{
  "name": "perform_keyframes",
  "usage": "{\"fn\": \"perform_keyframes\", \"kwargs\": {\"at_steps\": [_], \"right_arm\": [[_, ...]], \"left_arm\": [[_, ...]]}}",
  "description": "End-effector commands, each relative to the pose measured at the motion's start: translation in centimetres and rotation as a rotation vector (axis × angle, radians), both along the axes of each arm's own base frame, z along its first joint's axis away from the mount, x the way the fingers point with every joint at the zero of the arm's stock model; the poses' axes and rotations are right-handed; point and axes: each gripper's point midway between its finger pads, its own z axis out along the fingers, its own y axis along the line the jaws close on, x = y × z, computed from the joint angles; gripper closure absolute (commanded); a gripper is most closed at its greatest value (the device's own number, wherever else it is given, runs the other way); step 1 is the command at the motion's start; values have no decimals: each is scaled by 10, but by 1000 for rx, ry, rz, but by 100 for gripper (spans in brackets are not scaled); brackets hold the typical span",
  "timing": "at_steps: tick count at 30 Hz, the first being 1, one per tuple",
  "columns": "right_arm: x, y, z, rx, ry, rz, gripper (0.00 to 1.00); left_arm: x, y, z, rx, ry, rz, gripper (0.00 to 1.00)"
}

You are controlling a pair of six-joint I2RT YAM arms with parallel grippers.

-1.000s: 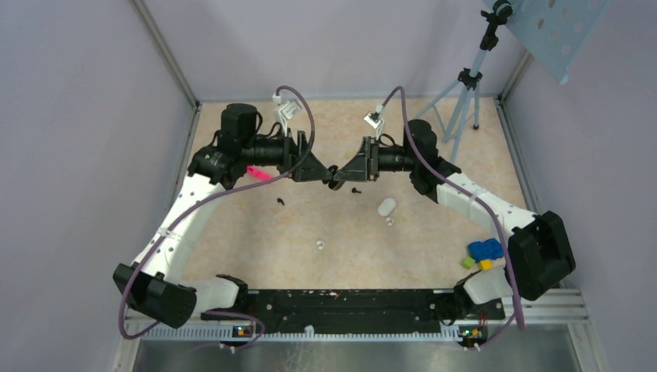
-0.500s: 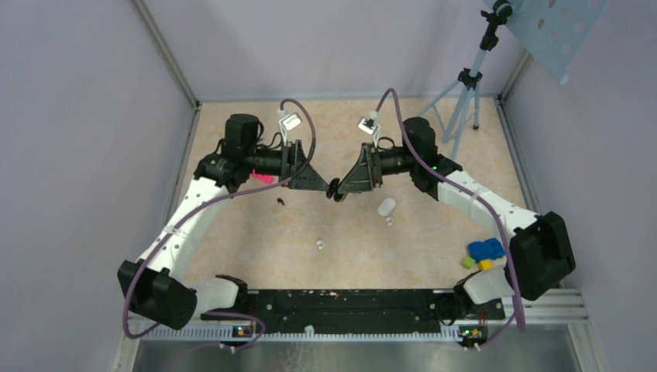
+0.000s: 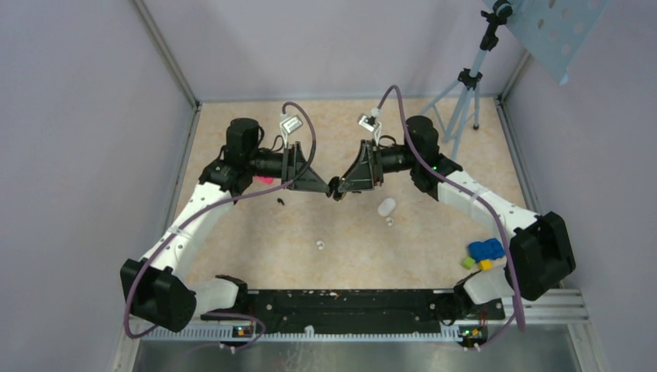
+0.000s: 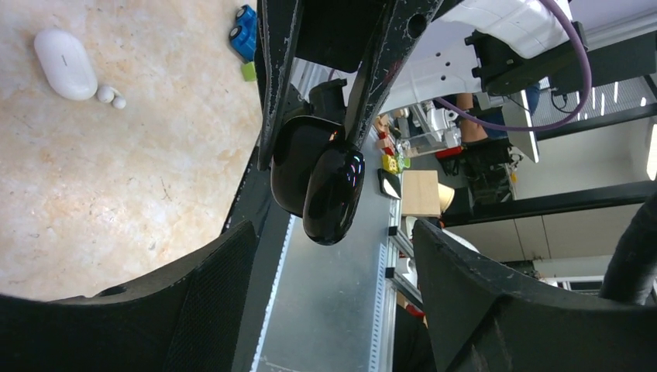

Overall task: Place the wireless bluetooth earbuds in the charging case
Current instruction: Pass from the right arm to the left

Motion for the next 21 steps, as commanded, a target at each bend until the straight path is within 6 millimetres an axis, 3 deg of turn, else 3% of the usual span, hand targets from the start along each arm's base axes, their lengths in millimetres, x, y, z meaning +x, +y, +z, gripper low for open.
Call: {"fn": "perform_keyframes", "kwargs": {"at_steps": [1, 21], "right_arm": [[-2, -2, 24, 75, -91, 30, 100], [-13, 12, 24, 72, -111, 87, 100]], "left_arm": [[-7, 1, 19, -60, -70, -37, 22], [-14, 0, 27, -84, -76, -72, 33]]}}
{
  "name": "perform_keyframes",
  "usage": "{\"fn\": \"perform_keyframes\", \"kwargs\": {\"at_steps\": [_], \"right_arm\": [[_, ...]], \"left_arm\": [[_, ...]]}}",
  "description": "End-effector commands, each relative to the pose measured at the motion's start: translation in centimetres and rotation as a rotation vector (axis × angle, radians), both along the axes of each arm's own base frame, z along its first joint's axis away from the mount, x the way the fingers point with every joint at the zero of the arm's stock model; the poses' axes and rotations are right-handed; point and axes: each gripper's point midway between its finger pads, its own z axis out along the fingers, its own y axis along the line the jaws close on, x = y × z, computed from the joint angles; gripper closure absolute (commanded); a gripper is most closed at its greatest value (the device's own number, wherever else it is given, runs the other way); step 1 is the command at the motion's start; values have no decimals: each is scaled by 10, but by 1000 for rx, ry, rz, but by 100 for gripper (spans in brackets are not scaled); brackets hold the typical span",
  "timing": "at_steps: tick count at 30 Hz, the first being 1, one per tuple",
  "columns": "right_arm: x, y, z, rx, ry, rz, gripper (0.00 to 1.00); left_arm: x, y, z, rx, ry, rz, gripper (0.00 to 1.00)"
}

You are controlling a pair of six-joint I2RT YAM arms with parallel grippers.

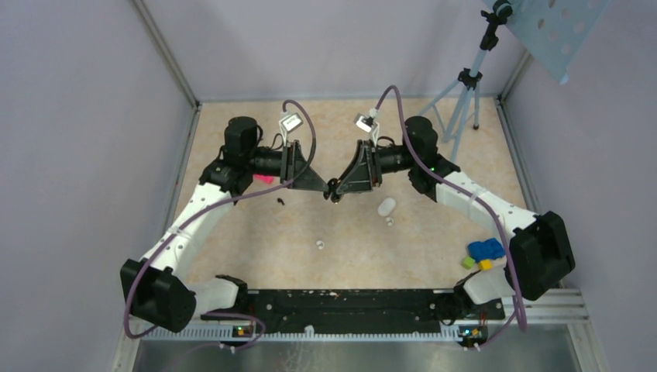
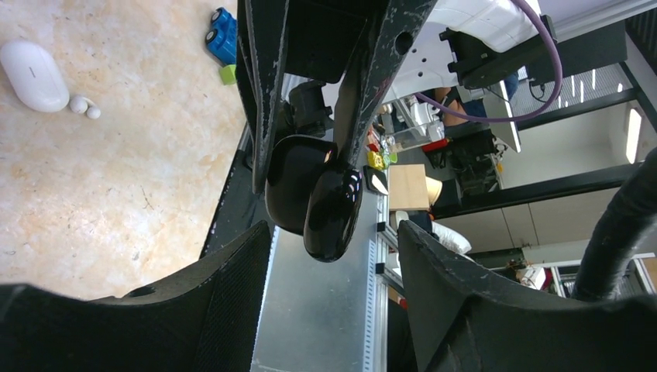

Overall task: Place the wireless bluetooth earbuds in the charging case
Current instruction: Pass from the right arm to the left

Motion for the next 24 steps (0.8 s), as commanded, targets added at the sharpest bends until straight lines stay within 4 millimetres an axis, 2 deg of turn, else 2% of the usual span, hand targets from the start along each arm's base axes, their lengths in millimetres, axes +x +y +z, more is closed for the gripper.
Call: {"fn": "perform_keyframes", "kwargs": {"at_steps": [1, 12, 20, 24], "right_arm": [[-3, 7, 12, 28, -79, 37, 100], [-4, 10, 13, 34, -83, 42, 100], [-7, 9, 22, 57, -95, 48, 100], [-8, 9, 25, 60, -103, 51, 100]], "left_arm": [[-10, 1, 15, -37, -72, -31, 34], [-15, -3, 11, -34, -56, -66, 39], [-12, -4, 4, -16, -44, -56, 35], [-10, -4, 1, -8, -36, -53, 37]]}}
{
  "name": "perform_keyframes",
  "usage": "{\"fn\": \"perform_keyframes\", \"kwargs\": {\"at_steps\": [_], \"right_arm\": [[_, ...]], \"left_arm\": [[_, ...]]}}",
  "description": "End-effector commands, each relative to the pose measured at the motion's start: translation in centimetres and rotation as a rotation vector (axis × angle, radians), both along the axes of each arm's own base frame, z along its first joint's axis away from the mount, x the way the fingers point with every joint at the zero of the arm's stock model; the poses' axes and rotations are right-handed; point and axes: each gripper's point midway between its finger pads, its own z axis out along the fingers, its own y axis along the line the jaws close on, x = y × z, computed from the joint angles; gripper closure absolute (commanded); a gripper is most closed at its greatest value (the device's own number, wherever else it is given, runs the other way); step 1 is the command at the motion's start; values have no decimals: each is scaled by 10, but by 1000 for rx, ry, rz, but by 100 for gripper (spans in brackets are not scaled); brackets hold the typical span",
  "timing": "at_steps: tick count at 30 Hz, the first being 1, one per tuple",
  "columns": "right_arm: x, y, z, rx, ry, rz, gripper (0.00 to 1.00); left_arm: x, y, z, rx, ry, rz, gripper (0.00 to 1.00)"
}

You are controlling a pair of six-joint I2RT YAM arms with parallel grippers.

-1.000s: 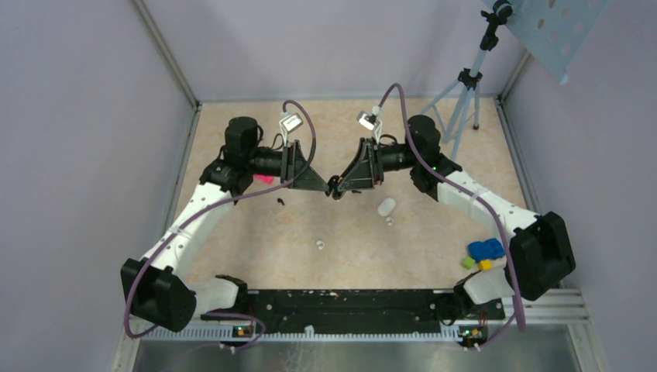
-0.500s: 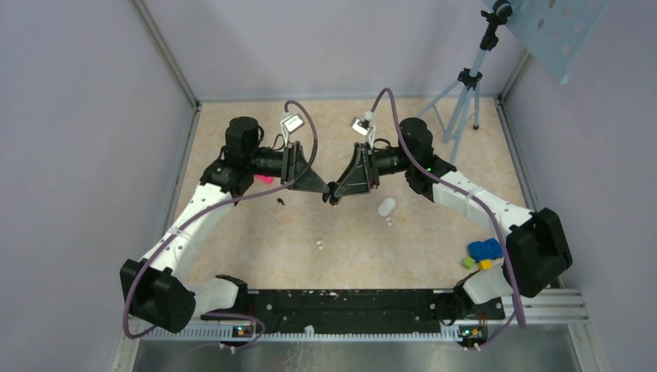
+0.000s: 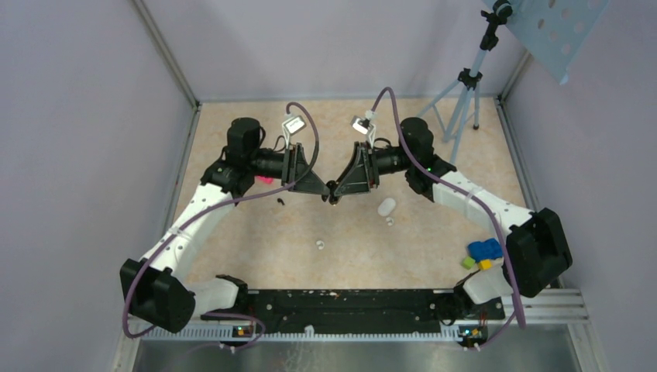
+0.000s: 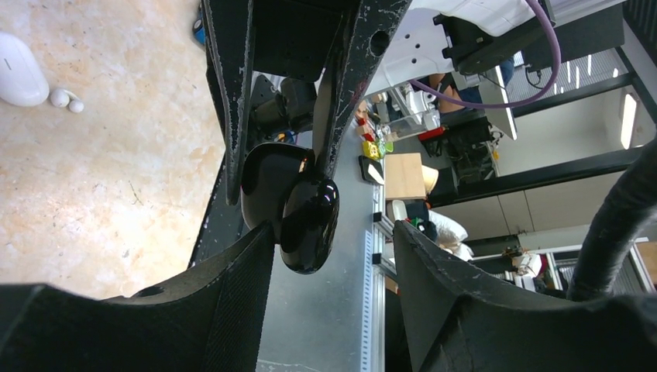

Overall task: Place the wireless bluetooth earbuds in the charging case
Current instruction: Pass from the right arm to the left

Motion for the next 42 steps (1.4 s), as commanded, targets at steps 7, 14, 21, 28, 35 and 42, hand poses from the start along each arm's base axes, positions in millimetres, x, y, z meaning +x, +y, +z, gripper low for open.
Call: {"fn": "perform_keyframes", "kwargs": {"at_steps": [7, 14, 21, 28, 35, 42], "right_arm": [[-4, 3, 32, 72, -107, 26, 100], [-5, 3, 34, 78, -110, 29, 100], [-5, 2, 34, 75, -107, 30, 100], [-5, 2, 32, 69, -102, 32, 100], [-6, 2, 31, 67, -101, 32, 100], [-6, 1, 30, 61, -102, 30, 100]], "left_arm": [[-2, -1, 1, -10, -39, -30, 38], [-3, -3, -9, 3, -27, -30, 37], [0, -5, -10, 10, -30, -18, 46], [3, -6, -10, 16, -37, 0, 47], [6, -6, -11, 23, -38, 12, 59], [9, -6, -9, 29, -54, 21, 69]]}}
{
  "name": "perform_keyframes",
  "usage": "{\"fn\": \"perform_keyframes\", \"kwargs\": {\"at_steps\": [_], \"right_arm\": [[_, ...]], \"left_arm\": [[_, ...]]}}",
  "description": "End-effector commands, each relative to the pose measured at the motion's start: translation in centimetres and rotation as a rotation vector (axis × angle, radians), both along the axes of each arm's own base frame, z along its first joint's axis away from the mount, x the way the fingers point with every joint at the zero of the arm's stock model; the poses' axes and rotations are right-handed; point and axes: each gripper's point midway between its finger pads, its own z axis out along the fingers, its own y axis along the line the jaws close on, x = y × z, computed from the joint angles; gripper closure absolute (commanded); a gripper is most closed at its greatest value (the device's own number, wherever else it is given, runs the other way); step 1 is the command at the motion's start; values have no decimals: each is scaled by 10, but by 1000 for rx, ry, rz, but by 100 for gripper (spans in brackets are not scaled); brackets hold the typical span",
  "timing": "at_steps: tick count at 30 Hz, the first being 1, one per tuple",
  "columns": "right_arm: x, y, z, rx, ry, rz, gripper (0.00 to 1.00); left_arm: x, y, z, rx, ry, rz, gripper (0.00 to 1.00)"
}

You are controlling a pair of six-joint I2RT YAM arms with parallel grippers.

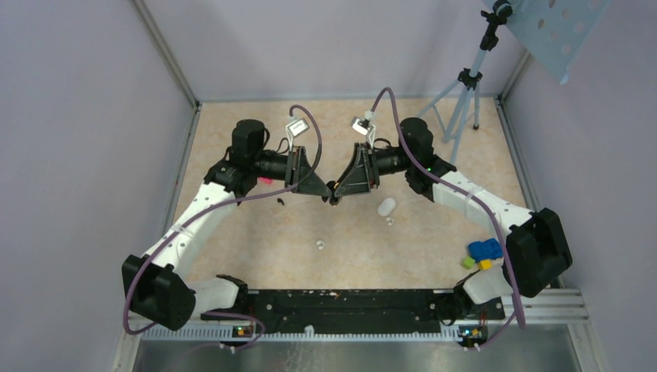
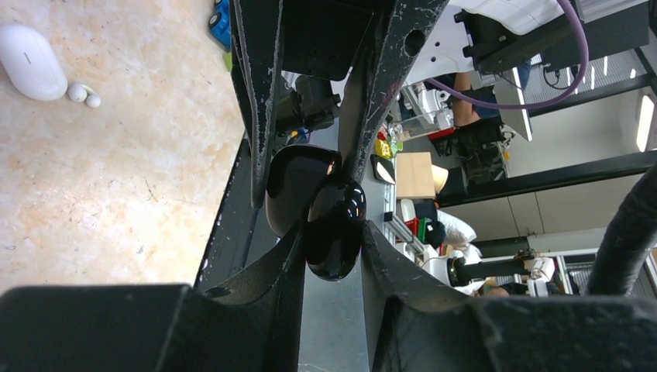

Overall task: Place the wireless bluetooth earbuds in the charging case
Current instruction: Pass from the right arm to the left

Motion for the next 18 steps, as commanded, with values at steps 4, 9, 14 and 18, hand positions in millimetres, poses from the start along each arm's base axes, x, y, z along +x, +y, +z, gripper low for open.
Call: {"fn": "perform_keyframes", "kwargs": {"at_steps": [4, 9, 14, 18], "right_arm": [[-4, 2, 28, 59, -111, 19, 100], [0, 2, 25, 45, -107, -4, 100], [12, -2, 20, 19, -95, -62, 78], [21, -6, 17, -1, -79, -114, 54]], "left_arm": [[6, -2, 5, 1, -61, 12, 82], [8, -2, 4, 11, -66, 21, 100], [17, 0, -5, 52, -45, 63, 100], [23, 2, -16, 81, -9, 92, 100]]}}
